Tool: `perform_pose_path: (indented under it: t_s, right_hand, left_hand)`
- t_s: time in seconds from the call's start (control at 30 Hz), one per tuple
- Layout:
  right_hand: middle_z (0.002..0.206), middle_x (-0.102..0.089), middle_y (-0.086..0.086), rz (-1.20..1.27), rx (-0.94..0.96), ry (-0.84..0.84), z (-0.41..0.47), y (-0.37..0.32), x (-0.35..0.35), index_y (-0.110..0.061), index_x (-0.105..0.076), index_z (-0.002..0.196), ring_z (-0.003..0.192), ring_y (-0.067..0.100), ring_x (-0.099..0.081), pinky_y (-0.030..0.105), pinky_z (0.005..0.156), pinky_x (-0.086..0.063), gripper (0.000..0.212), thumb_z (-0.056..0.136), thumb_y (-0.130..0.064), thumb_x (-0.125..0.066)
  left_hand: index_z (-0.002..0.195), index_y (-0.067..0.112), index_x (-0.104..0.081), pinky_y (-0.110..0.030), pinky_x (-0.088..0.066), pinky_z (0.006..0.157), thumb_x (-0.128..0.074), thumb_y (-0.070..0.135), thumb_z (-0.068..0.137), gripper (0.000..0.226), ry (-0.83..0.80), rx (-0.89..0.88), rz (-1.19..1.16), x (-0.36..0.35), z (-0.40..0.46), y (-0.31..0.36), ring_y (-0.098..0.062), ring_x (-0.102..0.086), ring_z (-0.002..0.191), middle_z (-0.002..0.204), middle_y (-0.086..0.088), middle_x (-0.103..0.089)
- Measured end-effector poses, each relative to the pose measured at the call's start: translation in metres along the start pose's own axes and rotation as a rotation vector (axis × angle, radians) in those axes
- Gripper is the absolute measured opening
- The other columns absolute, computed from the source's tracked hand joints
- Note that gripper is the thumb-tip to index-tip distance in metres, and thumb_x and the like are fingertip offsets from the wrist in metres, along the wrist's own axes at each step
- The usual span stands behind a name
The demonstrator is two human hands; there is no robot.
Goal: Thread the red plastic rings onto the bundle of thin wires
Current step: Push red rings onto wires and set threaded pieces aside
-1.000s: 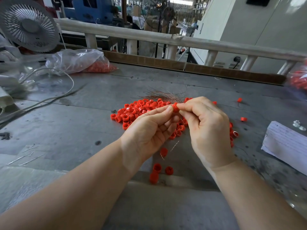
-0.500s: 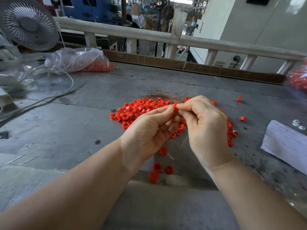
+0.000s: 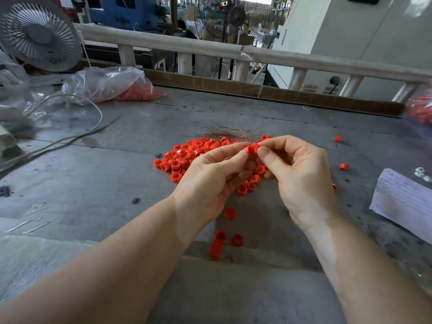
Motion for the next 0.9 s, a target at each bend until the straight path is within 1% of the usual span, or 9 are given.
perform_pose_path:
  t_s: [0.07, 0.17, 0.27, 0.4, 0.47, 0.53, 0.63, 0.73, 0.9]
  right_hand:
    - [0.065, -0.066, -0.016, 0.018, -0.012, 0.001, 0.0, 0.002, 0.0, -0.03, -0.067, 0.073, 0.051, 0.001, -0.054, 0.016, 0.054, -0.046, 0.011, 0.079, -0.021, -0.065]
    - [0.067, -0.066, -0.016, 0.012, -0.002, 0.008, 0.0, 0.0, 0.0, -0.031, -0.066, 0.072, 0.051, 0.0, -0.054, 0.015, 0.053, -0.046, 0.011, 0.079, -0.023, -0.064]
    - [0.068, -0.066, -0.017, 0.002, 0.02, 0.003, 0.0, -0.002, 0.0, -0.031, -0.066, 0.074, 0.054, -0.001, -0.055, 0.014, 0.056, -0.045, 0.014, 0.081, -0.019, -0.065]
    - [0.068, -0.065, -0.019, -0.047, 0.04, 0.001, -0.001, -0.005, 0.0, -0.031, -0.064, 0.075, 0.06, -0.003, -0.057, 0.018, 0.065, -0.045, 0.022, 0.084, -0.01, -0.067]
    - [0.067, -0.065, -0.018, -0.086, 0.066, 0.003, -0.002, -0.01, -0.001, -0.03, -0.063, 0.076, 0.062, -0.003, -0.058, 0.014, 0.066, -0.044, 0.024, 0.084, -0.008, -0.068]
    - [0.072, -0.065, -0.015, -0.148, 0.115, 0.01, -0.003, -0.017, -0.001, -0.026, -0.064, 0.077, 0.068, -0.001, -0.06, 0.011, 0.067, -0.044, 0.02, 0.083, -0.007, -0.068]
    - [0.079, -0.066, -0.002, -0.267, 0.201, 0.028, -0.007, -0.027, -0.002, -0.017, -0.066, 0.082, 0.074, 0.006, -0.06, 0.015, 0.071, -0.047, 0.01, 0.083, -0.007, -0.068]
    - [0.08, -0.063, 0.0, -0.353, 0.282, 0.044, -0.01, -0.035, -0.002, -0.007, -0.067, 0.082, 0.075, 0.008, -0.058, 0.018, 0.07, -0.047, 0.003, 0.083, -0.005, -0.066]
    - [0.078, -0.062, 0.004, -0.47, 0.373, 0.081, -0.013, -0.045, -0.001, -0.002, -0.067, 0.08, 0.073, 0.016, -0.058, 0.021, 0.069, -0.046, 0.004, 0.083, -0.003, -0.066]
  left_hand:
    - [0.085, 0.01, -0.068, -0.015, -0.052, 0.062, -0.055, 0.001, 0.085, 0.016, -0.001, -0.002, -0.003, -0.001, 0.0, 0.0, -0.004, -0.064, 0.058, 0.068, 0.001, -0.07]
    - [0.086, 0.01, -0.068, -0.015, -0.052, 0.063, -0.055, 0.001, 0.085, 0.015, -0.004, -0.002, -0.004, -0.001, -0.001, 0.001, -0.004, -0.064, 0.059, 0.068, 0.0, -0.07]
    - [0.085, 0.01, -0.069, -0.015, -0.052, 0.063, -0.056, 0.002, 0.085, 0.015, -0.006, -0.001, -0.006, -0.001, -0.001, 0.0, -0.004, -0.065, 0.059, 0.069, 0.0, -0.07]
    - [0.086, 0.011, -0.069, -0.015, -0.052, 0.062, -0.056, 0.003, 0.085, 0.015, -0.009, 0.008, -0.008, -0.001, 0.0, -0.001, -0.004, -0.064, 0.058, 0.068, 0.001, -0.07]
    - [0.087, 0.01, -0.068, -0.015, -0.053, 0.062, -0.056, 0.004, 0.084, 0.014, -0.012, 0.014, -0.009, -0.001, 0.0, -0.002, -0.004, -0.064, 0.059, 0.067, 0.0, -0.069]
    - [0.086, 0.01, -0.069, -0.015, -0.053, 0.061, -0.057, 0.004, 0.083, 0.013, -0.01, 0.019, -0.019, 0.0, 0.0, -0.002, -0.005, -0.064, 0.058, 0.067, -0.001, -0.067]
    - [0.086, 0.01, -0.069, -0.015, -0.053, 0.06, -0.058, 0.005, 0.082, 0.013, -0.008, 0.027, -0.03, 0.0, 0.001, -0.003, -0.005, -0.064, 0.058, 0.068, -0.002, -0.067]
    - [0.086, 0.01, -0.069, -0.015, -0.053, 0.06, -0.058, 0.005, 0.082, 0.013, -0.009, 0.028, -0.036, 0.0, 0.001, -0.004, -0.005, -0.063, 0.057, 0.067, -0.001, -0.068]
    - [0.087, 0.009, -0.069, -0.015, -0.054, 0.059, -0.057, 0.005, 0.083, 0.013, -0.016, 0.032, -0.043, 0.0, 0.001, -0.004, -0.006, -0.064, 0.059, 0.068, -0.002, -0.068]
Point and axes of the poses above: each hand's wrist, its own z-axis towards the middle knuckle, its own x-axis out of the back of the hand, y = z × x, the point moved 10 cm from there along z, towards the middle knuckle
